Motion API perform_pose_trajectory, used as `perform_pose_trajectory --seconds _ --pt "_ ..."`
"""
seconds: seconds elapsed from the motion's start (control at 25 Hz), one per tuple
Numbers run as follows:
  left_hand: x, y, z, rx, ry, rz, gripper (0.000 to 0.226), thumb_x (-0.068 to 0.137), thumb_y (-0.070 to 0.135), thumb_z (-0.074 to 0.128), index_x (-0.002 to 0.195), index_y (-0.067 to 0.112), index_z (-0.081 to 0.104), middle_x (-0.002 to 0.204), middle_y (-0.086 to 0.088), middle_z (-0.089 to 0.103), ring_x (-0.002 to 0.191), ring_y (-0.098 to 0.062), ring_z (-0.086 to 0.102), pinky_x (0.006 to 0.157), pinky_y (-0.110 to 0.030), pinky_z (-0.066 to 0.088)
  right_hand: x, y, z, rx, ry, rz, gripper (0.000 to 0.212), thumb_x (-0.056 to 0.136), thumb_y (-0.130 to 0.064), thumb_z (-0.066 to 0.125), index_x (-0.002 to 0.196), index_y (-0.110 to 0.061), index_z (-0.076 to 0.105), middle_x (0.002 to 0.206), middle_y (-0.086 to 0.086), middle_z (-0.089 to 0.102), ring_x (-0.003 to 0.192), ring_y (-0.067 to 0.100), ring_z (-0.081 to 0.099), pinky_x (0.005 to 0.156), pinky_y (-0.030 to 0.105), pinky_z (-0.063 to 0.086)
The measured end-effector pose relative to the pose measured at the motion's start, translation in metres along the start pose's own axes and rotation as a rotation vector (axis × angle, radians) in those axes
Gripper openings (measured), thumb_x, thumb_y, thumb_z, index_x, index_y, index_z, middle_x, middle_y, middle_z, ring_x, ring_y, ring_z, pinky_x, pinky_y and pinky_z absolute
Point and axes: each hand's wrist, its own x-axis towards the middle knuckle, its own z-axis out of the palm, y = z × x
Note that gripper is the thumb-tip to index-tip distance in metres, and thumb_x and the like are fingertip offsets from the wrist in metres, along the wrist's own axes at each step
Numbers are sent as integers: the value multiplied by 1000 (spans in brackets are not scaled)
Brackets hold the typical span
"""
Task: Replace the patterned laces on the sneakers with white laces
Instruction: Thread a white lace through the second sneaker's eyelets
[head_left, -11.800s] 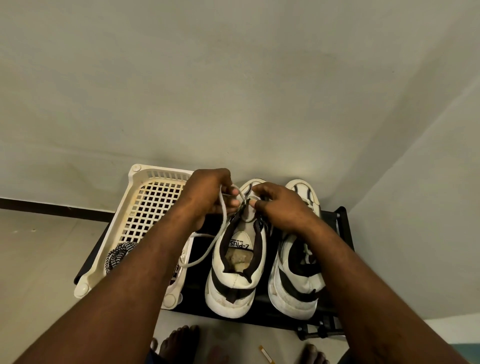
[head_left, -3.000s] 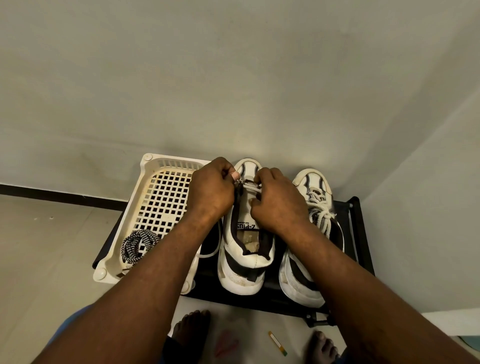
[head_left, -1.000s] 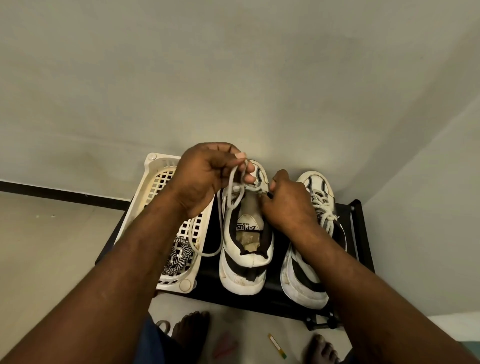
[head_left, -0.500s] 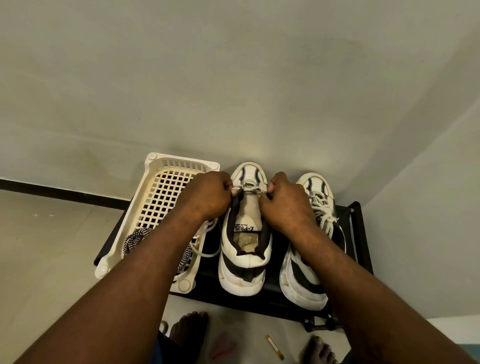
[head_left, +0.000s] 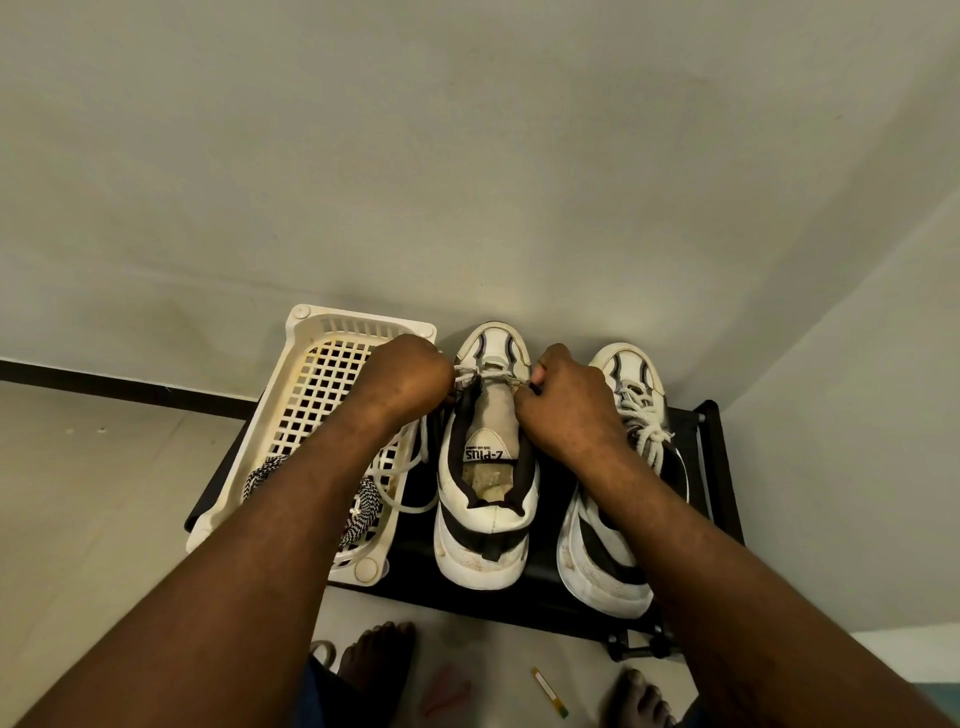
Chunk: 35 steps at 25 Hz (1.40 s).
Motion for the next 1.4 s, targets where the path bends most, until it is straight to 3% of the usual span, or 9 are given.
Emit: perform_pose_trajectory --seconds 0.2,0.32,0.44,0.64,0.76,0.96,1.16,1.28,1.4 --pt "-3 3 6 -214 161 38 23 79 26 65 83 5 71 85 -10 69 83 -32 68 70 -41 54 0 2 -2 33 -10 20 20 93 -28 62 106 -14 55 91 4 65 85 27 62 65 32 40" --pt "-7 4 7 -136 311 130 24 84 37 64 105 26 70 108 0 58 90 -24 62 75 -34 48 0 1 -6 69 -13 20 30 91 -42 69 101 -18 55 86 -1 65 81 21 63 63 31 41" --pt "0 -1 10 -27 282 158 32 98 33 56 126 32 71 125 -9 54 114 -31 60 89 -38 50 -1 -3 -12 128 -5 30 35 89 -57 70 95 -26 55 80 -4 67 73 14 63 62 30 46" --pt "-6 4 13 283 269 147 31 90 38 56 101 15 75 114 -11 58 114 -35 51 85 -44 51 -2 -2 -20 191 27 35 24 90 -47 73 95 -30 58 78 -7 69 73 13 67 67 32 53" --pt "-12 14 -12 -306 181 -20 39 69 45 59 68 7 67 70 -11 64 70 -25 60 64 -33 44 -3 -2 -25 173 46 35 20 91 -42 74 95 -28 61 75 -11 65 72 3 60 60 25 42" --pt "-33 19 -38 -1182 -144 120 13 92 18 63 85 13 73 82 -3 70 67 -15 55 62 -29 40 -9 -15 -33 484 90 -104 19 91 -38 77 97 -27 62 81 -12 68 75 1 65 69 23 51" --pt "-41 27 -32 -1131 -170 254 20 96 19 66 106 11 82 107 -11 78 105 -29 73 89 -39 54 -23 -36 -22 843 -162 -112 48 78 -52 80 105 -22 54 99 9 75 98 28 75 93 53 59" --pt "-41 30 -27 -1079 -202 221 22 94 25 71 111 16 81 99 0 79 89 -11 75 81 -30 55 -28 -41 -17 844 -61 -37 36 83 -35 83 101 -21 56 94 10 75 93 33 75 90 60 59" --pt "-36 28 -26 -1051 -131 162 20 87 30 79 103 18 84 92 2 70 61 -5 53 65 -26 40 -28 -41 -25 1075 -67 56 21 91 -9 72 90 -18 53 90 14 76 93 39 75 94 55 59"
